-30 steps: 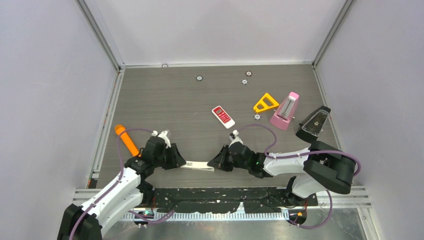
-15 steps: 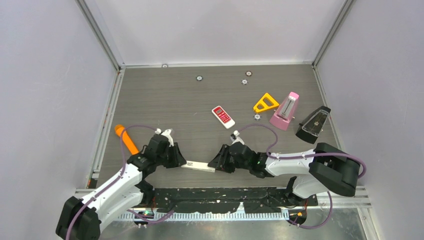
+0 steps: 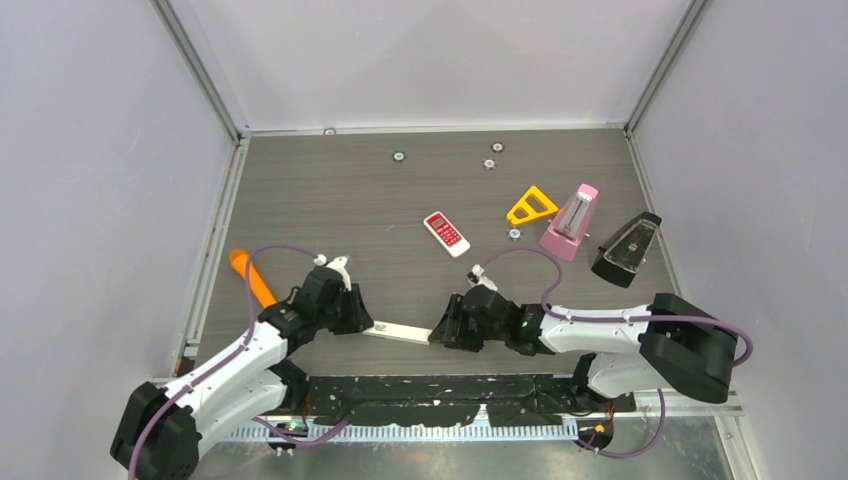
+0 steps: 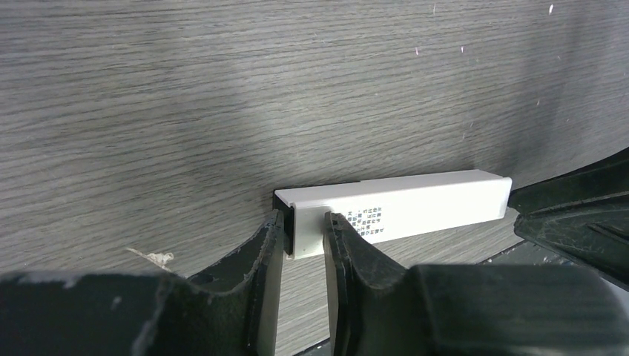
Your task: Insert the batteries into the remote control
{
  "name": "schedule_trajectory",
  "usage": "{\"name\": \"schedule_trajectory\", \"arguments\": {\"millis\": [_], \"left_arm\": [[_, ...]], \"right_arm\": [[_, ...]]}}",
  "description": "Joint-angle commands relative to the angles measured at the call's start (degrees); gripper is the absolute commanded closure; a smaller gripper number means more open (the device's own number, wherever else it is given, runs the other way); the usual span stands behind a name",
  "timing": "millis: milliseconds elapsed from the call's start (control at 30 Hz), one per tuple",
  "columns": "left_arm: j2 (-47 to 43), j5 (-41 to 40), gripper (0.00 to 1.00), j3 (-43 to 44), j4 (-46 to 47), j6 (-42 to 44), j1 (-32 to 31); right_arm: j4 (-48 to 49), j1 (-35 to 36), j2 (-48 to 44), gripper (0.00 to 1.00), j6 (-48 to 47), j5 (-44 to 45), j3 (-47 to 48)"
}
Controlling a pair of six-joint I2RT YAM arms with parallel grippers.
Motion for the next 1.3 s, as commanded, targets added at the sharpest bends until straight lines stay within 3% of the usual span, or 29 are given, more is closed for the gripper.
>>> {"name": "schedule_trajectory", "arguments": {"millis": [0,467,867,1267], "left_arm": [[1.51,-3.41,0.72,-1.0,-3.64,2.09,-0.49],[2.93,-2.94,0.67,-0.62,-3.46,2.44,-0.96],[2.83,-2.15,0.71,-0.96,-2.86,2.19,-0.97],[1.79,1.39,0.86,-3.16,-0.06,0.51,-0.94]], "right_arm": [[-1.13,-0.2,0.28,0.49,-2.36,1.12,1.27],[0.37,-0.24,4.62,0.52,-3.83,1.43,3.95],[2.48,-0.11,7.79,0.85,-2.23,0.75,2.32],[1.89,-0.02,11.79,0.93,-2.64,-0.55,4.07]]}}
